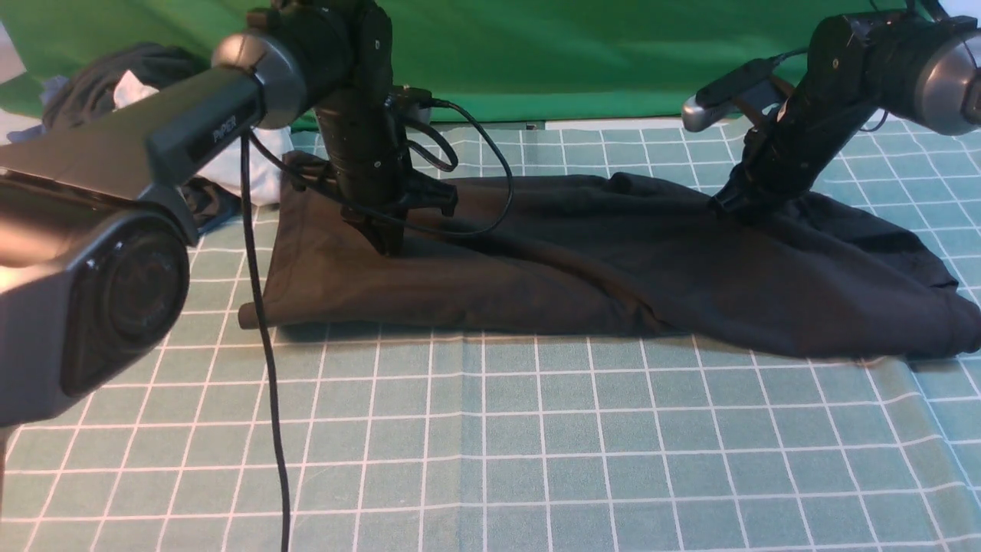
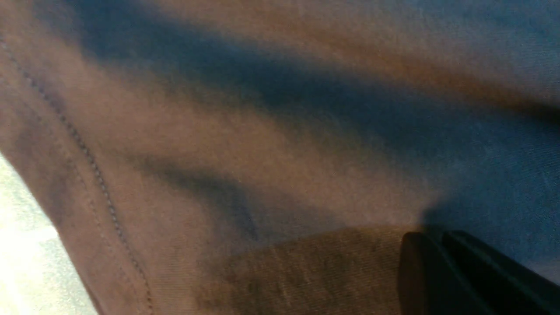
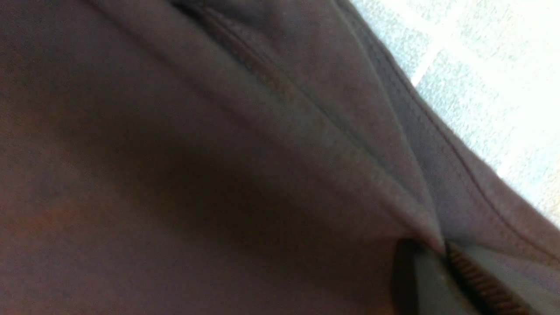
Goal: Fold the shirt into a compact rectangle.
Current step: 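Pull the folded dark garment lengthwise by its ends to straighten it flat on the table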
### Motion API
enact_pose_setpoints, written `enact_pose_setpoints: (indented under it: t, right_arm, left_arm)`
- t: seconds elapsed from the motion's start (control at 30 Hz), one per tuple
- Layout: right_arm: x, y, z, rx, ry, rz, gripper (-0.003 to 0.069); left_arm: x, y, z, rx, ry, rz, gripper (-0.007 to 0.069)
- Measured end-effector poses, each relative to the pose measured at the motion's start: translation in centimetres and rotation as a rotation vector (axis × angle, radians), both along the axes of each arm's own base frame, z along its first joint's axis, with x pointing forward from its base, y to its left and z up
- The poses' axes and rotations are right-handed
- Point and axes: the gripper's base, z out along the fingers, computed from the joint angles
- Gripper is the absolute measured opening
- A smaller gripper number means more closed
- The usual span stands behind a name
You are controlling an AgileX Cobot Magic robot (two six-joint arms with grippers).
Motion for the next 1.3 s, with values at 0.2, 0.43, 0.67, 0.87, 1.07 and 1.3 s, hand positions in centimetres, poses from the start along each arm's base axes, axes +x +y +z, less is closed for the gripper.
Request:
enact_pose_setpoints:
  t: [0.2, 0.43, 0.67, 0.87, 1.07, 1.3]
  right_arm:
    - [0.9, 0.0, 2.1, 0.014, -0.056, -0.004, 0.0019]
    - [2.2, -1.3, 4.8, 0.077, -0.141, -0.059, 0.0019]
    - [2.7, -1.5, 3.9, 0.104, -0.142, -0.078, 0.0019]
    - [3.8, -1.7, 1.4, 0.066, -0.164, -0.102, 0.0071]
    - [3.1, -2.5, 2.9, 0.031, -0.134, -0.180, 0.0367]
    - [-0.1, -3.2, 9.1, -0.009, -0.077, -0.201, 0.0501]
  left_arm:
    - [-0.5, 0.4, 2.2, 0.021, -0.047, 0.008, 0.0001]
    - [-4.5, 2.1, 6.5, 0.070, -0.097, 0.037, 0.0001]
    - [-6.8, 2.3, 3.8, 0.017, -0.100, 0.049, 0.0001]
    - [-7.2, 2.3, 2.9, 0.014, -0.078, 0.053, 0.0001]
    - [-8.9, 2.9, 3.5, 0.016, -0.107, 0.065, 0.0001]
    - [-12.2, 5.7, 5.1, 0.002, -0.159, 0.183, 0.0006]
